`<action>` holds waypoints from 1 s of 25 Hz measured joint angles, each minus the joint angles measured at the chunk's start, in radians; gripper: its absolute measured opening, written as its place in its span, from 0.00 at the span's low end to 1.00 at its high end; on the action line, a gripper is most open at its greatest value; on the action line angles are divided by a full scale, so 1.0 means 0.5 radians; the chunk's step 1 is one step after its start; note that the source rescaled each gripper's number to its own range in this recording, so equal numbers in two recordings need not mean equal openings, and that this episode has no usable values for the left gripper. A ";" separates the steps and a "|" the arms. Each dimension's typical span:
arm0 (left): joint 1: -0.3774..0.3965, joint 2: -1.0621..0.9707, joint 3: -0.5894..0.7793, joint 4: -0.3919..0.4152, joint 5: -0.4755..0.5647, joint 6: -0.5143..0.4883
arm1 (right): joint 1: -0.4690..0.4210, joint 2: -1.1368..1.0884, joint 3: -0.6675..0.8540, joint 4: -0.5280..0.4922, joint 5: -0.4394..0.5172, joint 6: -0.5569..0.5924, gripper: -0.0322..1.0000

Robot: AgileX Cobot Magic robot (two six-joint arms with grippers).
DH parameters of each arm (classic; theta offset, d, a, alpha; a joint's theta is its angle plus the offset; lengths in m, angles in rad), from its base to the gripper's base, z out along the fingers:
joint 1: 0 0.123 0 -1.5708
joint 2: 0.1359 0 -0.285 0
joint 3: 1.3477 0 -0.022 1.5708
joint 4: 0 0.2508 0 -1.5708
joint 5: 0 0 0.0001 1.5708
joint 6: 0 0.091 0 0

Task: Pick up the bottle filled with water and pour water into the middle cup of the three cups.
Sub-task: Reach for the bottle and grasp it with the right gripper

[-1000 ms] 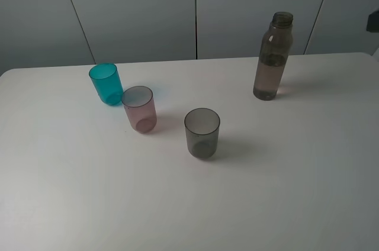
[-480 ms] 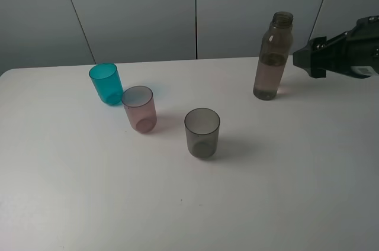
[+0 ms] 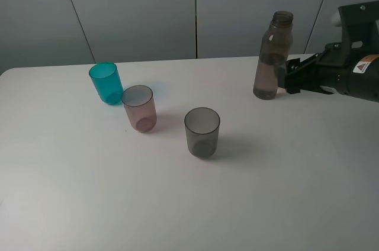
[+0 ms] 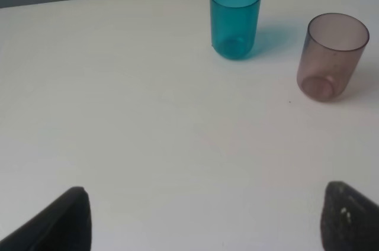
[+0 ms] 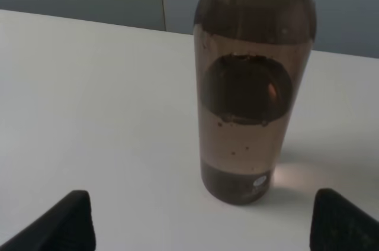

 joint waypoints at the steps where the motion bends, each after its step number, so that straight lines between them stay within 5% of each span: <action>1: 0.000 0.000 0.000 0.000 0.000 0.000 | 0.000 0.049 0.000 -0.019 -0.072 0.000 0.40; 3: 0.000 0.000 0.000 0.000 0.000 0.000 | 0.000 0.138 0.000 -0.061 -0.221 0.018 0.47; 9: 0.000 0.000 0.000 0.000 0.000 0.000 | 0.000 0.401 0.000 -0.129 -0.611 0.141 0.96; 18: 0.000 0.000 0.000 0.000 0.000 0.000 | 0.000 0.734 0.000 -0.026 -0.894 0.188 1.00; 25: 0.000 0.000 0.000 0.000 0.000 0.000 | 0.000 1.037 0.000 -0.023 -1.318 0.237 1.00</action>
